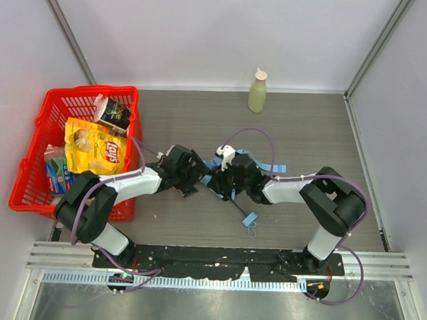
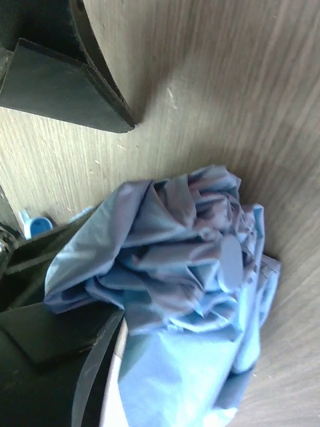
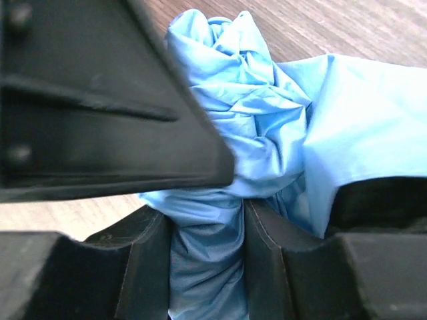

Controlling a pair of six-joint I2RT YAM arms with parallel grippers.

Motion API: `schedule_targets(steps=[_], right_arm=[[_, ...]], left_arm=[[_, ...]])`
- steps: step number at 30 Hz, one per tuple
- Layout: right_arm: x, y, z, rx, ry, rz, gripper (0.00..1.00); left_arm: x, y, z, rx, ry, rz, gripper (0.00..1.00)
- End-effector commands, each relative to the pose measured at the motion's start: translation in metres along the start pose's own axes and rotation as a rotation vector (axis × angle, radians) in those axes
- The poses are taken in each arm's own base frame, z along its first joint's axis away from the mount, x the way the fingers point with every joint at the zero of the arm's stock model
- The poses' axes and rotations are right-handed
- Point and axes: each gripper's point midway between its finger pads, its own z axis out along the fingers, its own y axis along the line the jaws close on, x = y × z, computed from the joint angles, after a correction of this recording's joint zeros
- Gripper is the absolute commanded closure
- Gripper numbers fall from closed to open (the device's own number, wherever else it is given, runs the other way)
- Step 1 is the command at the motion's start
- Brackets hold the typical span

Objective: Put away the umbrella

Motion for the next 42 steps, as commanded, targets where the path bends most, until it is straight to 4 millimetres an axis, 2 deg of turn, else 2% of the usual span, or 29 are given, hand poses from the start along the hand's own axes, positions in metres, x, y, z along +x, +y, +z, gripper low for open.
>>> schedule_targets(steps=[1, 7, 8, 9, 12, 16, 17, 21, 22, 23, 26, 27, 28, 29, 30, 32, 33, 34, 35, 36, 39, 42], right_arm=[[0.064, 0.036, -0.022, -0.286, 0.258, 0.299, 0.99], [0.061, 0.037, -0.026, -0.473, 0.267, 0.446, 0.99], [0.068, 0.031, -0.023, -0.465, 0.284, 0.468, 0.99], [0.066, 0.028, -0.020, -0.470, 0.285, 0.477, 0.99], [0.072, 0.023, -0.014, -0.459, 0.303, 0.493, 0.99], [0.070, 0.020, -0.015, -0.428, 0.297, 0.464, 0.99], [0.074, 0.018, -0.016, -0.405, 0.310, 0.454, 0.99], [0.066, 0.017, -0.026, -0.385, 0.319, 0.414, 0.99], [0.063, 0.018, -0.030, -0.379, 0.331, 0.390, 0.99], [0.060, 0.019, -0.030, -0.349, 0.335, 0.366, 0.96], [0.049, 0.016, -0.034, -0.256, 0.346, 0.308, 0.80], [0.037, 0.016, -0.037, -0.238, 0.316, 0.295, 0.74], [0.032, 0.015, -0.038, -0.205, 0.316, 0.286, 0.71], [0.017, 0.015, -0.042, -0.190, 0.277, 0.265, 0.65], [0.015, 0.010, -0.047, -0.127, 0.298, 0.258, 0.62], [-0.006, 0.010, -0.058, -0.062, 0.267, 0.203, 0.53], [-0.027, 0.011, -0.065, -0.044, 0.223, 0.170, 0.51], [-0.028, 0.008, -0.070, 0.013, 0.224, 0.143, 0.45], [-0.044, 0.011, -0.077, 0.022, 0.187, 0.117, 0.37], [-0.051, 0.008, -0.083, 0.068, 0.168, 0.073, 0.23], [-0.063, -0.005, -0.085, 0.182, 0.125, -0.051, 0.18], [-0.060, -0.001, -0.073, 0.178, 0.150, -0.121, 0.18]], left_arm=[[0.006, 0.037, -0.005, -0.095, 0.007, 0.037, 0.00], [0.009, 0.051, 0.009, -0.131, 0.011, 0.013, 0.01], [0.009, 0.052, 0.011, -0.131, 0.008, 0.008, 0.00], [0.009, 0.049, 0.013, -0.119, 0.006, 0.009, 0.00], [0.011, 0.046, 0.017, -0.118, -0.003, 0.029, 0.09], [0.007, 0.066, 0.028, -0.155, -0.051, 0.034, 0.29], [0.007, 0.072, 0.030, -0.165, -0.054, 0.034, 0.37], [0.011, 0.088, 0.040, -0.198, -0.037, 0.039, 0.74], [0.014, 0.093, 0.041, -0.212, -0.027, 0.037, 0.91], [0.015, 0.097, 0.042, -0.225, -0.021, 0.032, 0.99], [0.019, 0.100, 0.041, -0.234, 0.000, 0.032, 1.00], [0.019, 0.101, 0.040, -0.235, 0.002, 0.032, 1.00], [0.019, 0.101, 0.039, -0.237, 0.002, 0.029, 1.00], [0.019, 0.100, 0.038, -0.234, 0.002, 0.027, 1.00], [0.020, 0.102, 0.036, -0.248, 0.006, 0.025, 1.00], [0.021, 0.102, 0.033, -0.260, 0.011, 0.028, 1.00], [0.021, 0.102, 0.031, -0.263, 0.016, 0.027, 1.00], [0.022, 0.101, 0.030, -0.261, 0.018, 0.027, 1.00], [0.022, 0.100, 0.028, -0.265, 0.019, 0.025, 1.00], [0.022, 0.099, 0.028, -0.268, 0.021, 0.025, 1.00], [0.022, 0.097, 0.026, -0.283, 0.026, 0.020, 1.00], [0.028, 0.095, 0.024, -0.289, 0.063, 0.001, 1.00]])
